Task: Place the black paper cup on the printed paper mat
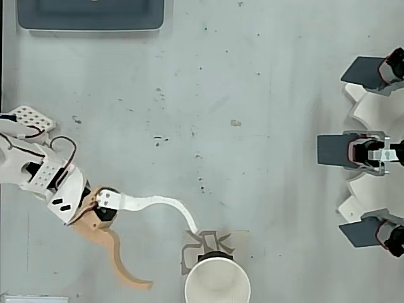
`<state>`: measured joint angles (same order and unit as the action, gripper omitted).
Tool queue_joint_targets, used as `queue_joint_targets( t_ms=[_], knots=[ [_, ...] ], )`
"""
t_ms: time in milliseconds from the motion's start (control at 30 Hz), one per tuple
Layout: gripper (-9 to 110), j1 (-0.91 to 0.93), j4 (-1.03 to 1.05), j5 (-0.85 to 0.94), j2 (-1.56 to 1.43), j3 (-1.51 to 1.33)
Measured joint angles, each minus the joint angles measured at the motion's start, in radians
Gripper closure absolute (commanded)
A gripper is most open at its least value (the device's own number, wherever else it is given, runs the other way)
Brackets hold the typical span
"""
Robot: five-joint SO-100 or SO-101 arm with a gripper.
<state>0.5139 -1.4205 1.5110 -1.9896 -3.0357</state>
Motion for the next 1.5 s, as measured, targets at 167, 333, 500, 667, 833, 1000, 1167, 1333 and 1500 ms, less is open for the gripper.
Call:
queue_joint_targets(
  t_ms=[167, 333, 500, 667, 833, 1000, 1167, 1333, 1500],
  knots=[
    [80, -0.114, -0.031, 0.000, -0.032, -0.018],
    [83, -0.252, -0.037, 0.003, -0.072, -0.038],
    [83, -0.377, -0.035, 0.015, -0.083, -0.046],
    [83, -0.469, 0.048, 0.021, -0.084, -0.031],
    [83, -0.569, 0.178, 0.021, -0.083, 0.043],
    [83, -0.626, 0.267, 0.021, -0.014, 0.172],
    [83, -0.637, 0.325, 0.028, 0.107, 0.328],
    [84, -0.637, 0.402, 0.034, 0.218, 0.491],
    [85, -0.637, 0.453, 0.040, 0.339, 0.657]
  ],
)
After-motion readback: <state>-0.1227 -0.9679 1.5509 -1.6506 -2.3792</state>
